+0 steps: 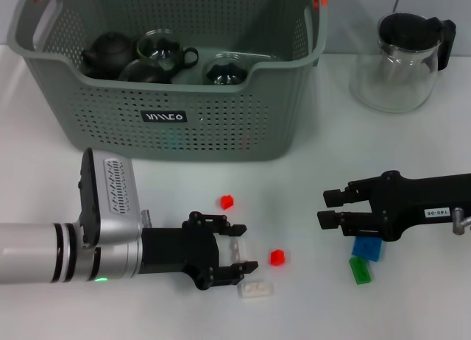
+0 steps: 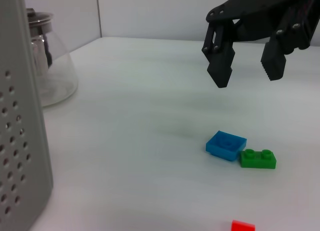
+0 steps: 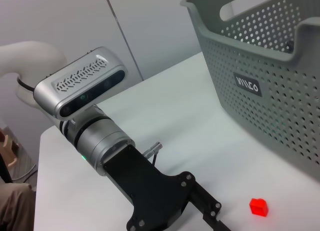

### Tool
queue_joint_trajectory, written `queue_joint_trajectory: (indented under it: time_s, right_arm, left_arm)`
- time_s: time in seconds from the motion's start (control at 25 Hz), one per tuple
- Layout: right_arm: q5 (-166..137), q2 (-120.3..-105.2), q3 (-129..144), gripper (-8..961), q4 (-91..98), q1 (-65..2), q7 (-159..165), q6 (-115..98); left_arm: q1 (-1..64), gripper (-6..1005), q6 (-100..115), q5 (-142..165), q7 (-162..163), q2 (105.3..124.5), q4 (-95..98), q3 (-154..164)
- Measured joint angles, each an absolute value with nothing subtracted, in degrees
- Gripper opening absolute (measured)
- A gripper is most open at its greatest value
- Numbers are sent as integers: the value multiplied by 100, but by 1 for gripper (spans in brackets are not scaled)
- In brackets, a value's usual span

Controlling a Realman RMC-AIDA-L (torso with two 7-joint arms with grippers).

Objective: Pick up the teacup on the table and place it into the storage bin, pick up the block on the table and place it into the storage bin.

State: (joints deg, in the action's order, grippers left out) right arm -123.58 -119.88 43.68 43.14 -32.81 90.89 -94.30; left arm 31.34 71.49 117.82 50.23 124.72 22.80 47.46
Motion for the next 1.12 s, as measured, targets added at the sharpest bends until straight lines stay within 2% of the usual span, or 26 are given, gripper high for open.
queue_joint_trajectory:
  time_s: [0.84,1.12]
  right_arm:
    - [-12358,-11985,4368,463,4315,-3261,9088,-9430]
    - [-12358,-11961,4365,462,4315,-3264,9105,-9442]
  left_arm:
    - [3174,407,7182,11786,5271,12446,2340,4735]
    - [2753,400,8510,11754,6249,12352,3535,4426]
